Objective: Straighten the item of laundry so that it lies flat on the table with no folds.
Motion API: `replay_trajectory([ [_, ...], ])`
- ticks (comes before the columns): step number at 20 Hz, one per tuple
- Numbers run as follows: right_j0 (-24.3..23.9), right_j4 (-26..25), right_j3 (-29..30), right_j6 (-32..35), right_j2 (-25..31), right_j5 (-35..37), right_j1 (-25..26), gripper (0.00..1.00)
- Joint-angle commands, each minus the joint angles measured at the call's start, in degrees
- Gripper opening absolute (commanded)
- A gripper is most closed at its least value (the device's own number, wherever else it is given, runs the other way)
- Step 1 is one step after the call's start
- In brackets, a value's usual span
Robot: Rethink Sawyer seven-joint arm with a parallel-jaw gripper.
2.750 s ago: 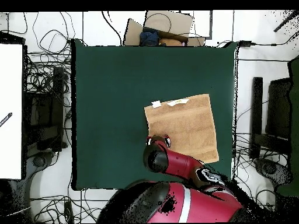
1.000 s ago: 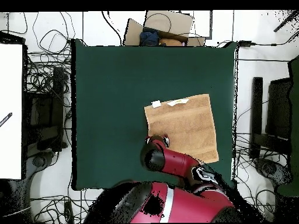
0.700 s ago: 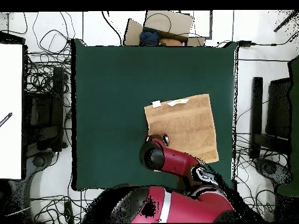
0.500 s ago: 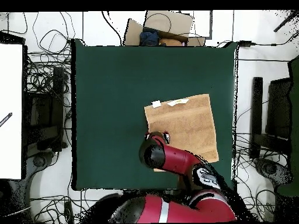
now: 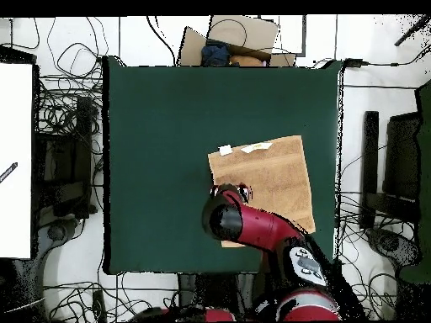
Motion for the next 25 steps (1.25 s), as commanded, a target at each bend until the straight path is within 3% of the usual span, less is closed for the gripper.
replay_trajectory([
  [1, 0.52, 1.55, -0.3, 10.65, 4.51, 5.67, -1.52, 1.0],
  [5, 1.16, 0.75, 1.48, 11.71, 3.27, 2.44, -1.87, 1.0],
  [13, 2.36, 1.45, 1.85, 11.05, 1.31, 6.8, -6.53, 1.0],
  [25, 5.61, 3.15, -1.48, 11.02, -2.53, 13.29, -8.0, 1.0],
])
